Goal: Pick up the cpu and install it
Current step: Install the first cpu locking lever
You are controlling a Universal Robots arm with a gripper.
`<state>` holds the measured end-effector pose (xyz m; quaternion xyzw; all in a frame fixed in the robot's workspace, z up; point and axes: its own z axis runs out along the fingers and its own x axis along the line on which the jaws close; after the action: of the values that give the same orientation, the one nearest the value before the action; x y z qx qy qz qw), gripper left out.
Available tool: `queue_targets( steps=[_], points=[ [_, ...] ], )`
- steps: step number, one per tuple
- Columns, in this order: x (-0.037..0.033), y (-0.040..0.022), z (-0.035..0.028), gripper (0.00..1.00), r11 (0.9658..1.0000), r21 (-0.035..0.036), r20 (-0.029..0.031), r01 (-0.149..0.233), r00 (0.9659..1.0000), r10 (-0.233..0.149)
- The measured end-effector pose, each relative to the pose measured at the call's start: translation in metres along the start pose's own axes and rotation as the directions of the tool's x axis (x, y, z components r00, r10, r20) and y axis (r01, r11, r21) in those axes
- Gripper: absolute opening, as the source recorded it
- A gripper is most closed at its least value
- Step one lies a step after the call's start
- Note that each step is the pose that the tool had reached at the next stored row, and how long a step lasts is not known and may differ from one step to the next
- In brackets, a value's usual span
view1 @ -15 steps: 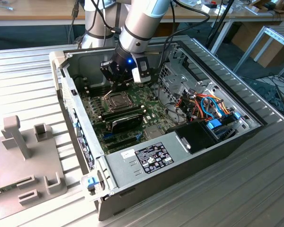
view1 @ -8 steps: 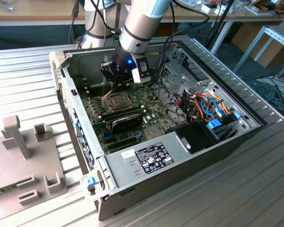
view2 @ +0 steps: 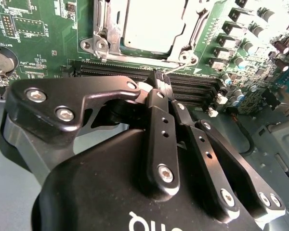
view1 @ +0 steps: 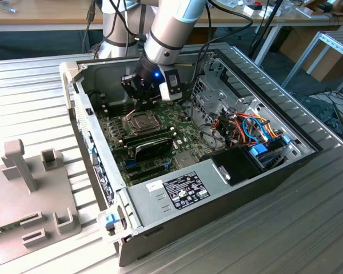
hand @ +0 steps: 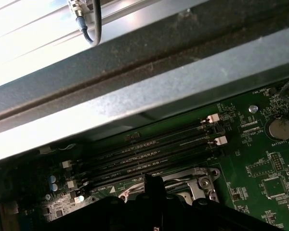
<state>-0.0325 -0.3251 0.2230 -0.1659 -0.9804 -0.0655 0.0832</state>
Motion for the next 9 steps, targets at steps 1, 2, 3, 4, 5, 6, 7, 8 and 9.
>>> queue_targets(
  steps=[1, 2, 3, 4, 5, 6, 7, 8, 9],
  points=[
    [-0.0001, 0.0, 0.0001, 0.11, 1.0, -0.0003, 0.0001, -0.001, 1.0, 0.001],
    [-0.0002, 0.0001, 0.0002, 0.11, 1.0, -0.0005, 0.0002, -0.002, 1.0, 0.002],
    [-0.0001, 0.0005, 0.0004, 0.11, 1.0, -0.0008, 0.0003, -0.002, 1.0, 0.002],
    [-0.0001, 0.0008, 0.0005, 0.11, 1.0, -0.0007, 0.0003, -0.002, 1.0, 0.002],
    [0.0001, 0.001, 0.0005, 0.11, 1.0, -0.0005, 0.0002, -0.002, 1.0, 0.002],
    [0.0001, 0.0013, 0.0007, 0.11, 1.0, -0.0006, 0.0003, -0.002, 1.0, 0.002],
    [0.0001, 0.0014, 0.0009, 0.11, 1.0, -0.0006, 0.0002, -0.002, 1.0, 0.002],
    [0.0, 0.0015, 0.0012, 0.11, 1.0, -0.0005, 0.0002, -0.002, 1.0, 0.002],
    [-0.0002, 0.0015, 0.0014, 0.11, 1.0, -0.0005, 0.0001, -0.002, 1.0, 0.002]
  ],
)
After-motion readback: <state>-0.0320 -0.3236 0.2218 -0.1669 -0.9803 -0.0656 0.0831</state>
